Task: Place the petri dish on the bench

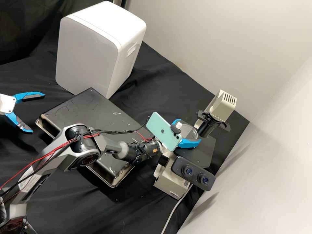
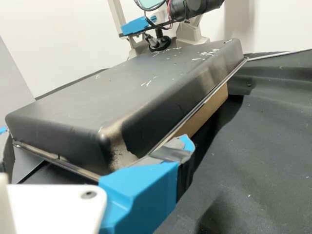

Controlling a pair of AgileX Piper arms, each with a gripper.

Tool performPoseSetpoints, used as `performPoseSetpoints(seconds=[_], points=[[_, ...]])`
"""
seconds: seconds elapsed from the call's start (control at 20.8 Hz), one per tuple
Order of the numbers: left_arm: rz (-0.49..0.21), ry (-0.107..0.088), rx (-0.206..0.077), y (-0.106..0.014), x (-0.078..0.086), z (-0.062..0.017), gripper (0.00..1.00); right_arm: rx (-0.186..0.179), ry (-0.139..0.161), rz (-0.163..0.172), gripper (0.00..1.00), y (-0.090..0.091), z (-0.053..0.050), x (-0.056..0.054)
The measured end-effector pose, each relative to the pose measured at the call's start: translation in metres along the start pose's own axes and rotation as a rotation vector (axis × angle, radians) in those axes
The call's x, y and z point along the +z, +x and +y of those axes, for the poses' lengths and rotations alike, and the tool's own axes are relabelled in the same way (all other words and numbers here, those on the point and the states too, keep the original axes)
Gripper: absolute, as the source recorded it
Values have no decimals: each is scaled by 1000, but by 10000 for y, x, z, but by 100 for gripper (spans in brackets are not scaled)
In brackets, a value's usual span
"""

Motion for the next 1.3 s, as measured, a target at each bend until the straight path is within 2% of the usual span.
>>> performPoseSetpoints(seconds=[0.34, 0.62, 0.96, 1.15, 1.3], points=[[0, 0, 0, 0, 0, 0, 100, 0, -2, 26, 0, -16, -64, -59], [0, 0, 0, 0, 0, 0, 100, -11, 30, 39, 0, -81, -104, -125], [0, 0, 0, 0, 0, 0, 100, -31, 29, 48, 0, -158, -169, -189], [0, 0, 0, 0, 0, 0, 100, -30, 53, 55, 0, -228, -170, -206], [0, 0, 0, 0, 0, 0, 100, -40, 77, 59, 0, -343, -173, -249]])
